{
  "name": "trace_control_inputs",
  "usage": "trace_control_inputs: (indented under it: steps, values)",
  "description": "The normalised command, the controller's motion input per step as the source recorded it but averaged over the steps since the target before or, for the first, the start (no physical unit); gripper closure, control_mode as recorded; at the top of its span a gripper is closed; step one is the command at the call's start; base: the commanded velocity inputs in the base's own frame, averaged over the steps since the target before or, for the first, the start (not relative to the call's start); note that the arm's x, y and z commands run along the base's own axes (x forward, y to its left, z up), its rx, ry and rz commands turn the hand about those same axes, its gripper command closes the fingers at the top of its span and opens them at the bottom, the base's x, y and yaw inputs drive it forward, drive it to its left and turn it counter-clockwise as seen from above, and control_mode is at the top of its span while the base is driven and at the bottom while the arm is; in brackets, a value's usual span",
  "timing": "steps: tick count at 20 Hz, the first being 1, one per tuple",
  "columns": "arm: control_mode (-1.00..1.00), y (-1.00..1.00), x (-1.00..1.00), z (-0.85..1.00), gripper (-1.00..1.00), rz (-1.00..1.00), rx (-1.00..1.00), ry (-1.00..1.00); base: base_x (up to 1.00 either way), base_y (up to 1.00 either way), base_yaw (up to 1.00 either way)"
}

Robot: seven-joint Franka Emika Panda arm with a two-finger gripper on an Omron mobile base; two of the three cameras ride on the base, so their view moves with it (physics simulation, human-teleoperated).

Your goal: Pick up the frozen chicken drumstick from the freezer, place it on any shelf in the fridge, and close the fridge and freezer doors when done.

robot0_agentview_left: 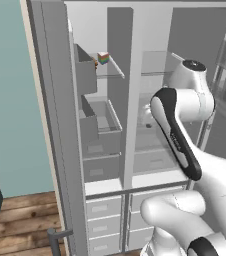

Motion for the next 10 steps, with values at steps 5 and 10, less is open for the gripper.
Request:
trace_control_inputs:
  steps: [5, 10]
  values:
    - [-1.00, 0.00, -0.53, -0.05, -1.00, 0.00, 0.00, -0.14, 0.00, 0.00, 0.00]
    - [-1.00, 0.07, -0.02, 0.00, -1.00, 0.00, 0.00, -0.01, 0.00, 0.00, 0.00]
